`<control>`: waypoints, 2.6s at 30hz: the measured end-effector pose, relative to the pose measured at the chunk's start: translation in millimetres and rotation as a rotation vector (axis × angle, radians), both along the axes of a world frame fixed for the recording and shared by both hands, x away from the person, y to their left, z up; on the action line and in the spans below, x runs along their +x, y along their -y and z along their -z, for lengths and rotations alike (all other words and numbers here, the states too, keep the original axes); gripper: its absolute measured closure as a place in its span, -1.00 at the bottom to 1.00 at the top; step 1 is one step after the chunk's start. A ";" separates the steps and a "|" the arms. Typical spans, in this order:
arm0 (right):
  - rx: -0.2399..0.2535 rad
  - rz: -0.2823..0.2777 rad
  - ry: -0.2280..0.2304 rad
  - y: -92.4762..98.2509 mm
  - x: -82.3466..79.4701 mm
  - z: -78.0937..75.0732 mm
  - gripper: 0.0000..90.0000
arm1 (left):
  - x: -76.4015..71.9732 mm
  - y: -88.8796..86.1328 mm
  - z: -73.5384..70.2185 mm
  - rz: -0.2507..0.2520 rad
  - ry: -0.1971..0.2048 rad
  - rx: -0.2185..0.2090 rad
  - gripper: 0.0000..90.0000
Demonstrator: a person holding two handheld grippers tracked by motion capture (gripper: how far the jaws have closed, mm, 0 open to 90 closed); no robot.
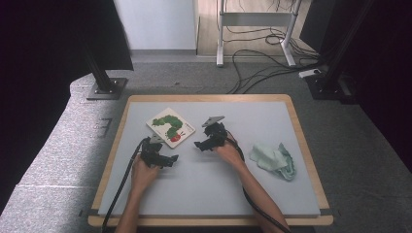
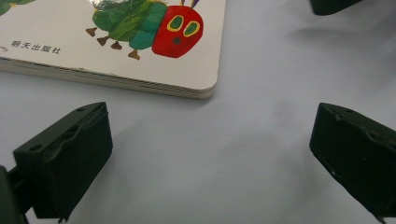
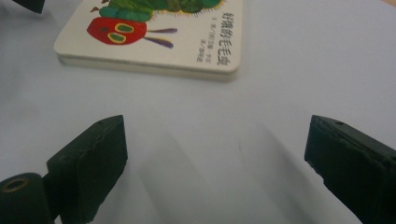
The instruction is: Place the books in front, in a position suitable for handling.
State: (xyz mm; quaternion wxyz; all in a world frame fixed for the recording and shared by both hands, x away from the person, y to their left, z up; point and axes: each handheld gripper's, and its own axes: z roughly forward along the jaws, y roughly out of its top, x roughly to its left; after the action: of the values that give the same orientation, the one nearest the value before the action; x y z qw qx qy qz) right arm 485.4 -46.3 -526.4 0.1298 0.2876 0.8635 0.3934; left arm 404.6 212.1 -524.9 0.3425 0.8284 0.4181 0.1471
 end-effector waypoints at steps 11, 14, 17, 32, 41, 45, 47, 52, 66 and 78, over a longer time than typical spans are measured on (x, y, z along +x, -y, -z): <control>0.010 -0.040 -0.045 -31.9 26.0 5.8 -0.82 | 9.3 13.5 3.3 0.009 -0.009 0.051 -1.00; 0.029 -0.048 -0.053 -35.6 30.4 5.2 -0.80 | 11.3 13.2 3.1 -0.004 -0.016 0.033 -1.00; 0.024 -0.057 -0.056 -39.5 33.8 5.7 -0.78 | 11.9 12.8 3.1 -0.006 -0.019 0.024 -1.00; 0.075 -0.072 -0.088 -45.2 31.7 5.3 -0.73 | 7.3 31.3 2.2 0.034 0.025 0.061 -1.00; 0.060 -0.061 -0.083 -44.5 24.8 5.0 -0.73 | 8.9 19.2 1.7 -0.004 -0.040 -0.018 -0.98; 0.062 -0.074 -0.087 -46.7 28.1 5.0 -0.78 | 8.1 24.2 2.9 -0.013 -0.030 0.011 -1.00; 0.077 -0.073 -0.096 -47.1 29.8 5.3 -0.80 | 7.3 26.5 3.2 -0.013 -0.023 0.030 -1.00; 0.077 -0.054 -0.095 -48.1 26.5 5.2 -0.80 | 6.4 25.5 2.8 -0.011 -0.026 0.014 -1.00; 0.068 -0.048 -0.092 -42.0 6.3 5.4 -0.82 | -5.5 26.1 2.7 0.003 -0.029 0.003 -1.00; 0.072 -0.077 -0.096 -25.7 -19.5 5.5 -0.82 | -28.4 32.3 2.2 0.045 -0.035 -0.010 -1.00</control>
State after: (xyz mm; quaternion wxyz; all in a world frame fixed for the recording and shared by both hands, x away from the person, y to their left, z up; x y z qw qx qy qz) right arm 465.9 -20.6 -531.8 0.0625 0.2770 0.8646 0.4146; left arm 376.2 179.8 -527.1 0.3423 0.8385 0.4058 0.1228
